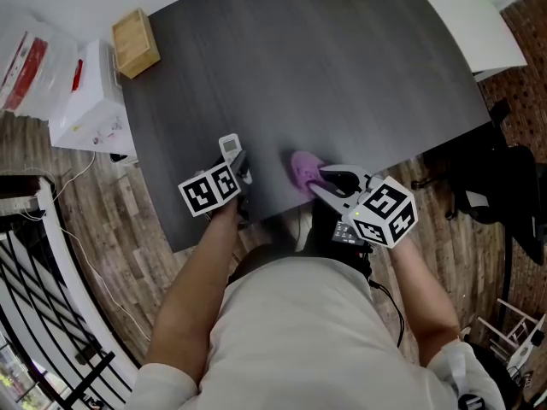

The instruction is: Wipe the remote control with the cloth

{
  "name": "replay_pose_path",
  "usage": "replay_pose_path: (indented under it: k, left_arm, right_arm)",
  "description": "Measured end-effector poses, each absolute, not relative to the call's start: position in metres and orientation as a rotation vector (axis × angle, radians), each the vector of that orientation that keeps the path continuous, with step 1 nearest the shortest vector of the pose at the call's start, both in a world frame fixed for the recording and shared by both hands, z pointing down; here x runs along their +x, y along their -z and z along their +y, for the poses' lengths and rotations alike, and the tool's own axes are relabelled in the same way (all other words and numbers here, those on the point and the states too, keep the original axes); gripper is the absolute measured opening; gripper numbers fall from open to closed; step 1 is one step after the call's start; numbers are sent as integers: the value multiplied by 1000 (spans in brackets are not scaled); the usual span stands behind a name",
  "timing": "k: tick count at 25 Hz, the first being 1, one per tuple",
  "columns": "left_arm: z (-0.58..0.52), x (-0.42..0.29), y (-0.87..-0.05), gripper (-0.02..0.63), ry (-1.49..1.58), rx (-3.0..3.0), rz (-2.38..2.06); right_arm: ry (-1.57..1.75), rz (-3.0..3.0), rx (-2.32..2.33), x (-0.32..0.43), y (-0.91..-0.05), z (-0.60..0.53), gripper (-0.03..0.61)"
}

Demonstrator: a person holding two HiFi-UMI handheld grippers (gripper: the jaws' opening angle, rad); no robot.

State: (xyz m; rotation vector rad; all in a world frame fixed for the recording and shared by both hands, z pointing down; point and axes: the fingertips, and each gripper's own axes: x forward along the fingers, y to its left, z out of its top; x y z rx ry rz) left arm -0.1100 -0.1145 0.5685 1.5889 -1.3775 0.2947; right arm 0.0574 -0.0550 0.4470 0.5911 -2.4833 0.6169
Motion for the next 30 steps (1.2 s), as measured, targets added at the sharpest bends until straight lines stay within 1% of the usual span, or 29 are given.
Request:
replay_pose_path:
  k: [22,27,30]
  left_arm:
    - [-93,-109,-564,249,-271,1647,-1321]
    - [-85,-118,-549,249,-247,1682,-1352]
    - [-77,-121,-522,249,-166,1743,-1352]
  right_arm:
    - [-618,-2460,682,66,-453,-62,87]
    - [-615,-2454,704,68,-452,-64,87]
    - [-655,-2472,735,66,-444,-66,87]
